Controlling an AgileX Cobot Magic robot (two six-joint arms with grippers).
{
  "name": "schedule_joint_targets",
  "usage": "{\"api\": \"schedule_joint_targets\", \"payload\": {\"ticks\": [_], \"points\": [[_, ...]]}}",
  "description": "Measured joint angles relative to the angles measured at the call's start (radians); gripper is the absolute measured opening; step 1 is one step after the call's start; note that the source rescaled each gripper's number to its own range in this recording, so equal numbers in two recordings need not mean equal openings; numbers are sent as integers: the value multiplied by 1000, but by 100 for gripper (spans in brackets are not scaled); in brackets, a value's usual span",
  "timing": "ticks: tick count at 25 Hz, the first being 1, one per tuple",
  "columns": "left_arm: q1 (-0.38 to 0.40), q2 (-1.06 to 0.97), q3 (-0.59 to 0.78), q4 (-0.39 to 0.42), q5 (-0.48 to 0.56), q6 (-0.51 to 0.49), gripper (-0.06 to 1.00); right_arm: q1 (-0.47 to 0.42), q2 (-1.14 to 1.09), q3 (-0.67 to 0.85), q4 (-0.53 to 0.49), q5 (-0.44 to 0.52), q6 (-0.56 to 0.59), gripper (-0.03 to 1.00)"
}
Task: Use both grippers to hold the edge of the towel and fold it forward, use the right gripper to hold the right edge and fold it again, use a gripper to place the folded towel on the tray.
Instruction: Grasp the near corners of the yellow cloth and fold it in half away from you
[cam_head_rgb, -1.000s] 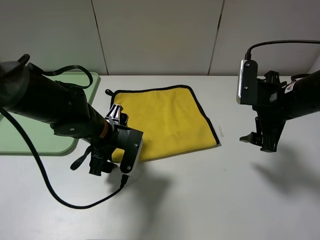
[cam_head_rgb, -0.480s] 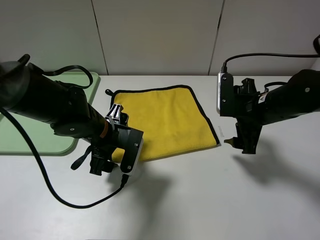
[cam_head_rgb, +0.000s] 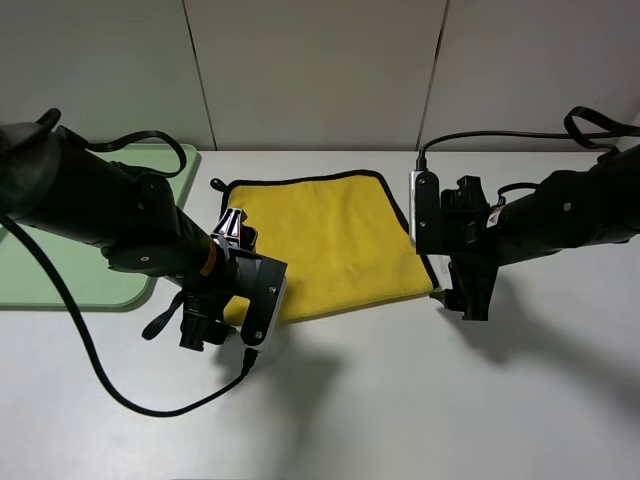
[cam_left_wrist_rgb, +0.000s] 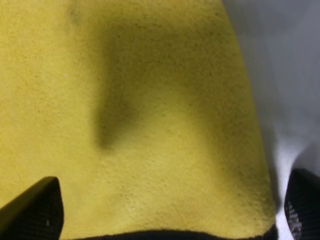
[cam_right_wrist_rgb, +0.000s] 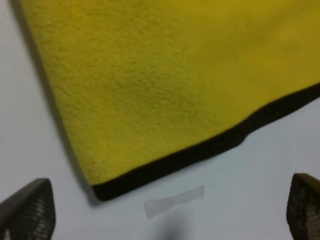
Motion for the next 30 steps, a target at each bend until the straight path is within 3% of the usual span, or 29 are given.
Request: {"api": "schedule_joint_targets", "payload": {"ticks": [14,30], "points": [[0,1,0,3,-23,0,87,0,43,0,0,-91,0,100],[0,2,0,4,-29,0,87,0,61,0,0,-105,0,100]]}}
